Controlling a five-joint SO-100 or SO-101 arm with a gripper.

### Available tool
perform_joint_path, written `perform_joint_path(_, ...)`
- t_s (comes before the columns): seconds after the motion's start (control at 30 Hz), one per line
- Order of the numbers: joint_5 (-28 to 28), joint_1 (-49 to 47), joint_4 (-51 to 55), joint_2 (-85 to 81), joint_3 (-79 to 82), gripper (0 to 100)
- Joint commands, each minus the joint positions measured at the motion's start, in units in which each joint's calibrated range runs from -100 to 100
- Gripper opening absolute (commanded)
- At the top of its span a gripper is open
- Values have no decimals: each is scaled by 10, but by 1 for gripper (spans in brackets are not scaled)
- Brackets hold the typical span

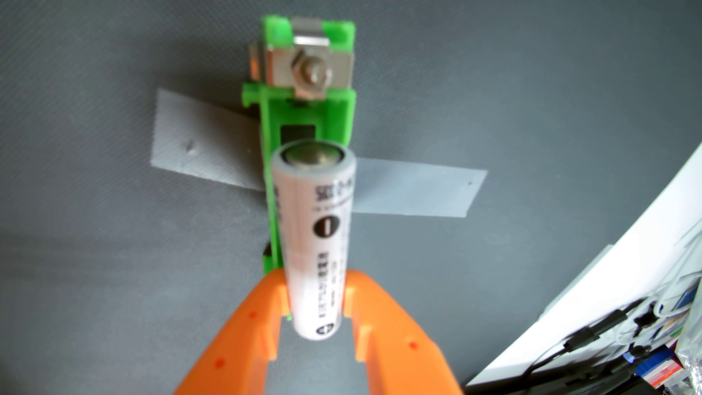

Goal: Insert Battery

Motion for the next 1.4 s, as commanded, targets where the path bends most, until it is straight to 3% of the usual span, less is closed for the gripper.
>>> perform_joint_path(0.0, 3, -11, -5, -13, -19, 2)
perform_joint_path(1.37, 2, -11, -5, -12, -21, 2)
